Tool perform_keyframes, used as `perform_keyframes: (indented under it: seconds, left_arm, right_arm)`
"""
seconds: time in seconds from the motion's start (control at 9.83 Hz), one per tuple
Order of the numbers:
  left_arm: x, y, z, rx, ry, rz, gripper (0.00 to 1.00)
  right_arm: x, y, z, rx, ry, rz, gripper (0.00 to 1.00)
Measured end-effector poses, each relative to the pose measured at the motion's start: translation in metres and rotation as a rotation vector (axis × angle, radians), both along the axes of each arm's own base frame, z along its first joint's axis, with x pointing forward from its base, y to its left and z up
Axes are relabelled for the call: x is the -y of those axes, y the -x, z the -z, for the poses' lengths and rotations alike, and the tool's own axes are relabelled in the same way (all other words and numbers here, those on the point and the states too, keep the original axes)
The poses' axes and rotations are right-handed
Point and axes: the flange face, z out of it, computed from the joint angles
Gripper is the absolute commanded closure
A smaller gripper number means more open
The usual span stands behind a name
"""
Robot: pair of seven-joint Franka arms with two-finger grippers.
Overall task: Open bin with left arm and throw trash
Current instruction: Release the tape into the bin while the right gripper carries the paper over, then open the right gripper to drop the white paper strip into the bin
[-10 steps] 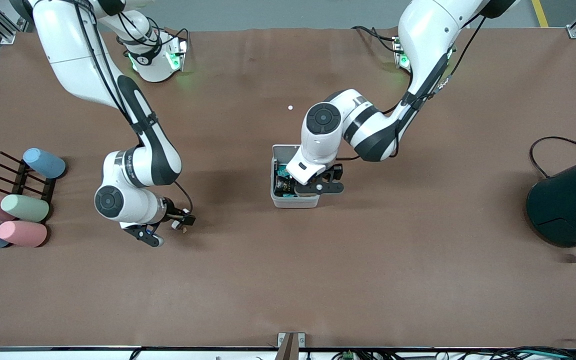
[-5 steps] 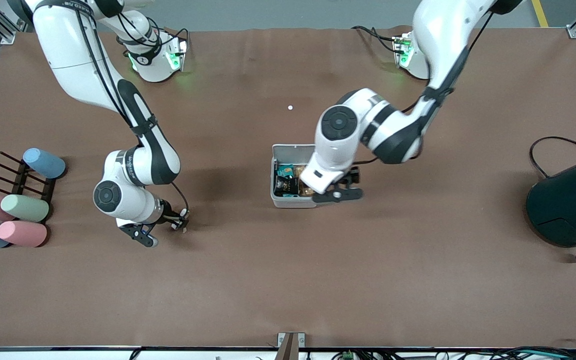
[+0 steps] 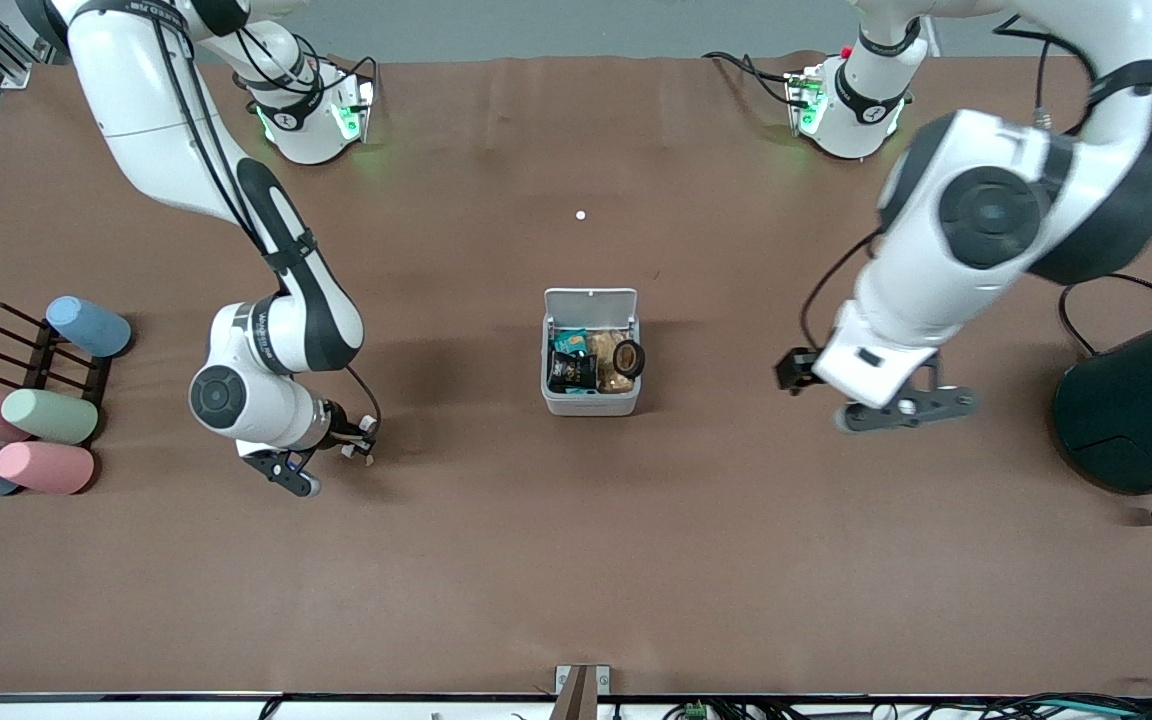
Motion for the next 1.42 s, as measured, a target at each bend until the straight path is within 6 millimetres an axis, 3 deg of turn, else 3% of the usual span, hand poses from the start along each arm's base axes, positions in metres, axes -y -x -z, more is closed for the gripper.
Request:
perform_keyframes:
  seconds: [0.1, 0.2, 0.31, 0.51, 0.61, 0.71, 0.81, 1.12, 1.42]
  left_arm:
    - [-0.02, 0.005, -0.022, -0.002, 0.005, 0.022, 0.0]
    - [-0.05, 0.015, -0.053, -0.004, 0.015, 0.035, 0.0]
    - [-0.087, 0.03, -0.085, 0.006, 0.023, 0.049, 0.0]
    - [-0.162, 0.072, -0.118, 0.029, 0.011, 0.081, 0.0]
    - [-0.184, 0.086, -0.122, 0.032, 0.009, 0.102, 0.0]
    - [-0.193, 0.091, -0.123, 0.037, 0.01, 0.109, 0.0]
    - [-0.192, 0.091, -0.124, 0.042, 0.011, 0.113, 0.0]
    - [-0.169, 0.086, -0.135, 0.041, 0.01, 0.152, 0.0]
    - [-0.179, 0.069, -0.126, 0.016, 0.009, 0.131, 0.0]
  right_arm:
    - [-0.019, -0.01, -0.045, -0.015, -0.012, 0.015, 1.0]
    - [-0.052, -0.013, -0.091, -0.007, -0.024, 0.028, 1.0]
    - [-0.099, -0.004, -0.122, 0.011, -0.031, 0.025, 1.0]
    - [-0.211, 0.037, -0.14, 0.05, -0.044, 0.007, 1.0]
    - [-0.258, 0.059, -0.141, 0.082, -0.059, 0.025, 1.0]
    - [-0.29, 0.075, -0.137, 0.114, -0.079, 0.031, 1.0]
    - [-0.307, 0.083, -0.131, 0.127, -0.088, 0.019, 1.0]
    - [-0.33, 0.102, -0.116, 0.123, -0.07, -0.03, 0.98]
    - [-0.336, 0.108, -0.107, 0.123, -0.048, -0.055, 0.96]
